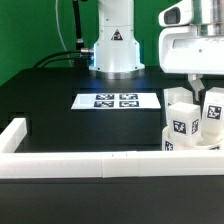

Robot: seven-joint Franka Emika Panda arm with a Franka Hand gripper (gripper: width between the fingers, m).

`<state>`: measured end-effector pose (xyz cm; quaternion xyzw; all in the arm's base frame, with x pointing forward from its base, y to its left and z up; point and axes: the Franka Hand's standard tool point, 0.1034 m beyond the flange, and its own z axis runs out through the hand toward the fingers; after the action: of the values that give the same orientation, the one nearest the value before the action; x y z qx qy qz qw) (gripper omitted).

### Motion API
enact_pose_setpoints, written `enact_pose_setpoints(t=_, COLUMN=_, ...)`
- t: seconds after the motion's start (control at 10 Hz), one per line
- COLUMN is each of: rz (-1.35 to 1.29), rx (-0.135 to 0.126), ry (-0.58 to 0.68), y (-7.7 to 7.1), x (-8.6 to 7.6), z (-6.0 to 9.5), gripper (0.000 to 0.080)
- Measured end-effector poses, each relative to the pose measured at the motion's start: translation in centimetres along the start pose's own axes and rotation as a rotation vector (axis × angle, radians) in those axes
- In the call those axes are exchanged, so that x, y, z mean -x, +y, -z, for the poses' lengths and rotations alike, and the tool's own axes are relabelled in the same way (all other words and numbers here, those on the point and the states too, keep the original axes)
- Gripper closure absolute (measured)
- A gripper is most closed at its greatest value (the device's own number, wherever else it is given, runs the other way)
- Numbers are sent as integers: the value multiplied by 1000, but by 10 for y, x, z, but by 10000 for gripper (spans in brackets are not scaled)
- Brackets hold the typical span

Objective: Assemble stool

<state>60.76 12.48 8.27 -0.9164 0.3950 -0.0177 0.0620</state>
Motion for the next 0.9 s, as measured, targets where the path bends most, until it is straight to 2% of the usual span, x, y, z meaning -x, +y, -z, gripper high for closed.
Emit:
enact_pose_setpoints(t=0.1, rz=-32, rx=-1, ry=0, y=0, x=0, z=0, gripper=454)
enact_pose_setpoints(t=0.4, rz=-217, rx=-1, ry=1, y=0, x=-1, z=0, gripper=459)
enact_pose_setpoints(t=0.5, rz=-401, rx=-1, ry=1, y=0, x=0, z=0, gripper=459)
enact_pose_setpoints(t=0.6, rz=-587, rx=-26, ry=8, y=-2, x=-1, z=-1, gripper=459)
enact_pose_setpoints(t=0.8, rz=-899, rx=-108, ry=1, y=-3, x=-7, z=0, gripper=459)
enact_pose_setpoints(t=0.9, rz=-929, rx=-109, ry=-1, y=-4, x=-7, z=0, gripper=459)
